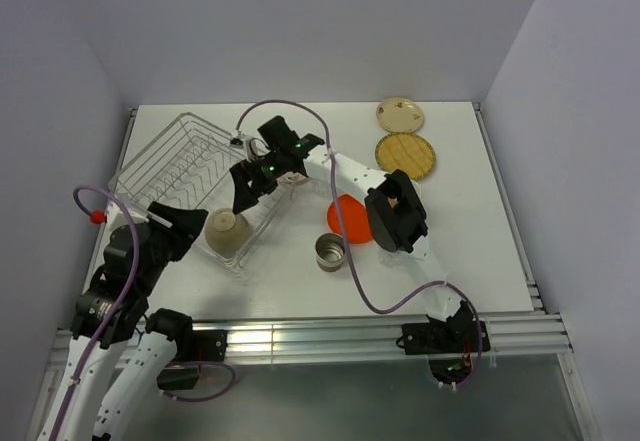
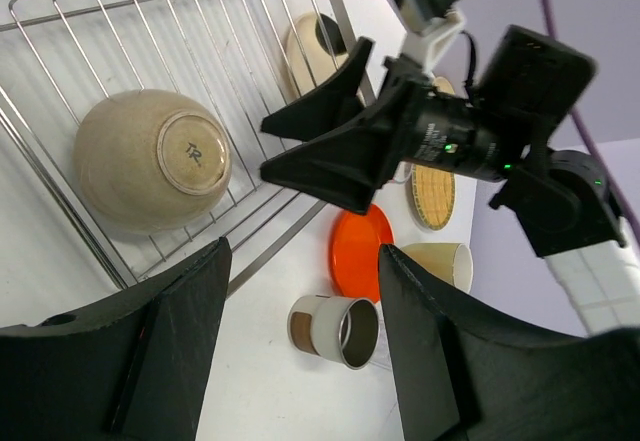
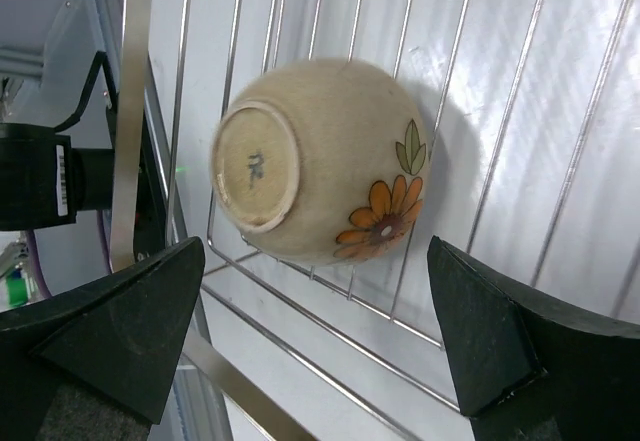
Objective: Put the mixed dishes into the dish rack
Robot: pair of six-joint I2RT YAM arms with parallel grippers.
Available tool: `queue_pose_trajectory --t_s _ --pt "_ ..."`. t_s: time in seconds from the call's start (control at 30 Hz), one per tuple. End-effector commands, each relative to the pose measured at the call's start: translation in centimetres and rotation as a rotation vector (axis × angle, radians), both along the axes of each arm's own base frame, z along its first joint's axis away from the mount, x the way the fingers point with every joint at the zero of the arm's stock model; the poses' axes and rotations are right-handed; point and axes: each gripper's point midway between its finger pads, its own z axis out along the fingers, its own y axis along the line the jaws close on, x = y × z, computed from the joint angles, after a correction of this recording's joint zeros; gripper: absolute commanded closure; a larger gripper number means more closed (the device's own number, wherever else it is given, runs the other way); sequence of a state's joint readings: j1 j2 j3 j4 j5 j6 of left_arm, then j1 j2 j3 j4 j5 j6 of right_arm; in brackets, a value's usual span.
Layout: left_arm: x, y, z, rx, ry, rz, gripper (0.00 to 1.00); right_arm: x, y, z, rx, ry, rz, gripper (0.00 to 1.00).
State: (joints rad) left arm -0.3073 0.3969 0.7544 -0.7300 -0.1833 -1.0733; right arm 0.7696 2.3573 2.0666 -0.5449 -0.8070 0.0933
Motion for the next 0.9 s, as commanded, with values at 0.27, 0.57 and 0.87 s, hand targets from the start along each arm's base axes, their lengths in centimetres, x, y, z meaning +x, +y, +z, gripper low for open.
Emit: queue_pose_trajectory --t_s 0.27,0.57,0.87 --pt "0.7 -1.4 1.6 0.028 -0.101 -0.097 0.32 0.3 -1.7 9.2 0.110 -0.382 0.148 0.00" --pt "1.9 -7.5 4.7 0.055 -0.241 -0.462 0.08 -1.5 -8.0 17.8 0.300 -0.915 0.315 0.00" --pt "3.2 -12.0 4.5 0.009 -0.237 -0.612 0.01 -1.6 -19.5 18.9 0.291 -0.857 0.126 0.01"
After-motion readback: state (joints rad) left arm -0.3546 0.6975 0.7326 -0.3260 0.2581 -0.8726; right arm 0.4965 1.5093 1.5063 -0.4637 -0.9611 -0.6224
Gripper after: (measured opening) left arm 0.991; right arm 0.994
